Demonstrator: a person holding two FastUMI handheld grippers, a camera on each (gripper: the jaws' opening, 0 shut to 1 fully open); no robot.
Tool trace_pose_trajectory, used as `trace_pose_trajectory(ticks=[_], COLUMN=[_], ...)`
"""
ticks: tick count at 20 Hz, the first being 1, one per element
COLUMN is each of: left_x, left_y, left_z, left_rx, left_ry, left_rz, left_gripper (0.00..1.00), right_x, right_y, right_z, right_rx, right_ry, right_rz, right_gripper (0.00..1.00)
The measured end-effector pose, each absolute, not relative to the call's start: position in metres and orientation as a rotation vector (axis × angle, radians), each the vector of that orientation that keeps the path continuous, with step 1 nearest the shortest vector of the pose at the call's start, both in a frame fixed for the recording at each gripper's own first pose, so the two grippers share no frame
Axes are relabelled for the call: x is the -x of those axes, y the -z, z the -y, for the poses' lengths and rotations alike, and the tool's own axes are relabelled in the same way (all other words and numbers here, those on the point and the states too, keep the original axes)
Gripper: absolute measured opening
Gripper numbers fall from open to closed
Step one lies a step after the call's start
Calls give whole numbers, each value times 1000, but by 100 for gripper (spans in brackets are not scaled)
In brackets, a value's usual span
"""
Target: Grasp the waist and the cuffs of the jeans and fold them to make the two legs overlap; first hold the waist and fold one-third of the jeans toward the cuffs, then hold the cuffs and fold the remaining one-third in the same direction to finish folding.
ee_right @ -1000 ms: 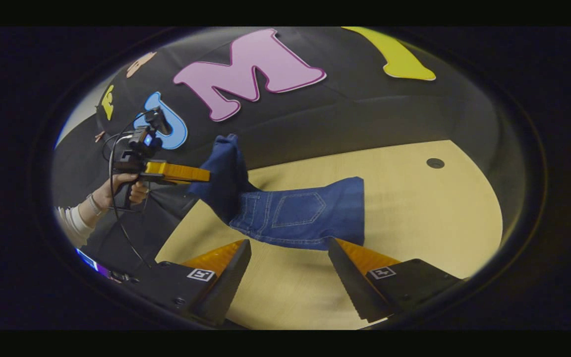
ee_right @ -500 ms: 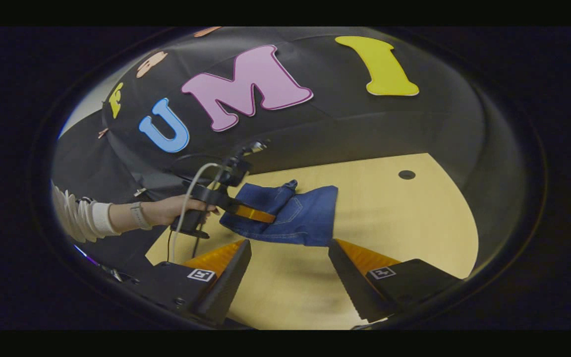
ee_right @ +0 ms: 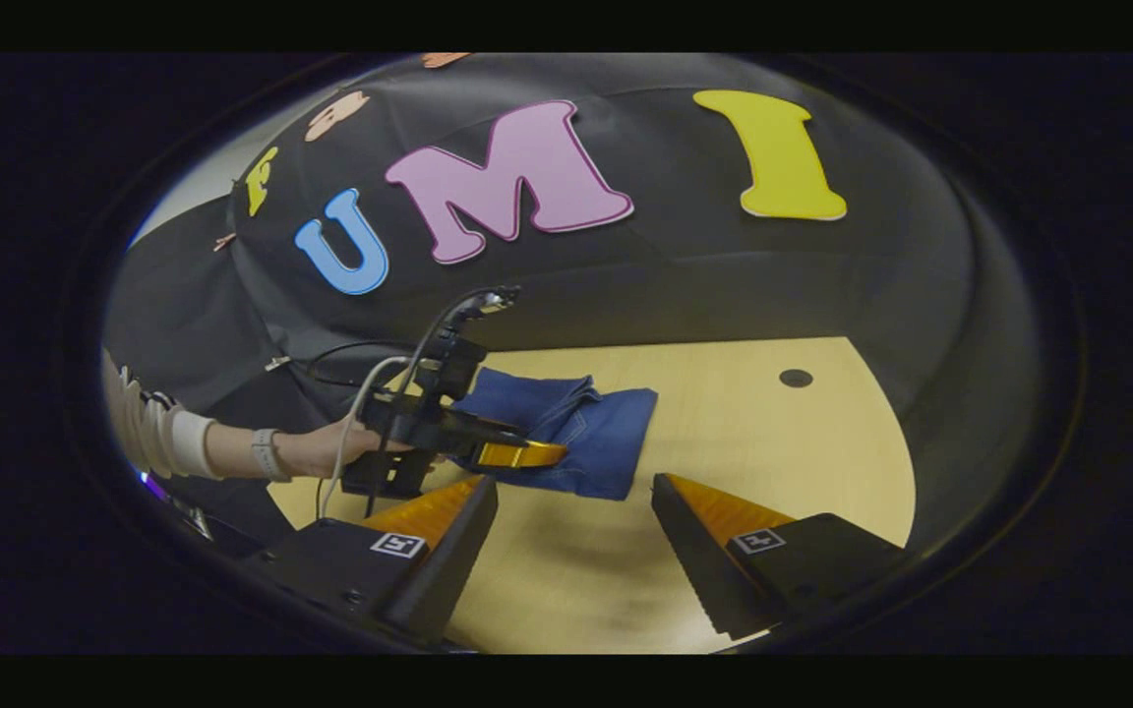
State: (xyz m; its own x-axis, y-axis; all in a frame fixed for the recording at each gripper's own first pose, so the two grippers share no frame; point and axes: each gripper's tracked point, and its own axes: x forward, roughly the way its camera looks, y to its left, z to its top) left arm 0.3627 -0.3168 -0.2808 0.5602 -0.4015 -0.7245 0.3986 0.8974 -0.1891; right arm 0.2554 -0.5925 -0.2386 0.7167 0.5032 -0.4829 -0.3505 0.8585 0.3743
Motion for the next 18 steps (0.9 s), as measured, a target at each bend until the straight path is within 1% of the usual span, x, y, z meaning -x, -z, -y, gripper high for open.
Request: trace_pose_trajectory(ticks=[2,5,7,10,14,18], left_x=[-351,-318,-282,-218,-134,-73], left_y=[238,159,113,57,10,-19], left_z=[315,297,272,236,190,154], left_rx=[15,6,-4,23,67,59], left_ry=[471,471,444,416,369,329], left_rz=[-748,-553,-442,-325,-192,-69], left_gripper=[98,98,97,97,96,96], right_x=[-252,-244,-231,-203,-155,-103], right_y=[218,179,145,89,32,-9], right_z=[593,596,593,574,563,566], right_rx=[-252,-207,-185,-212,-172,-142], right_ry=[-455,-395,-344,-306,-223,-157], right_rz=[-560,-462,-389,-286,-162,-86], right_gripper=[96,97,98,98,98,98])
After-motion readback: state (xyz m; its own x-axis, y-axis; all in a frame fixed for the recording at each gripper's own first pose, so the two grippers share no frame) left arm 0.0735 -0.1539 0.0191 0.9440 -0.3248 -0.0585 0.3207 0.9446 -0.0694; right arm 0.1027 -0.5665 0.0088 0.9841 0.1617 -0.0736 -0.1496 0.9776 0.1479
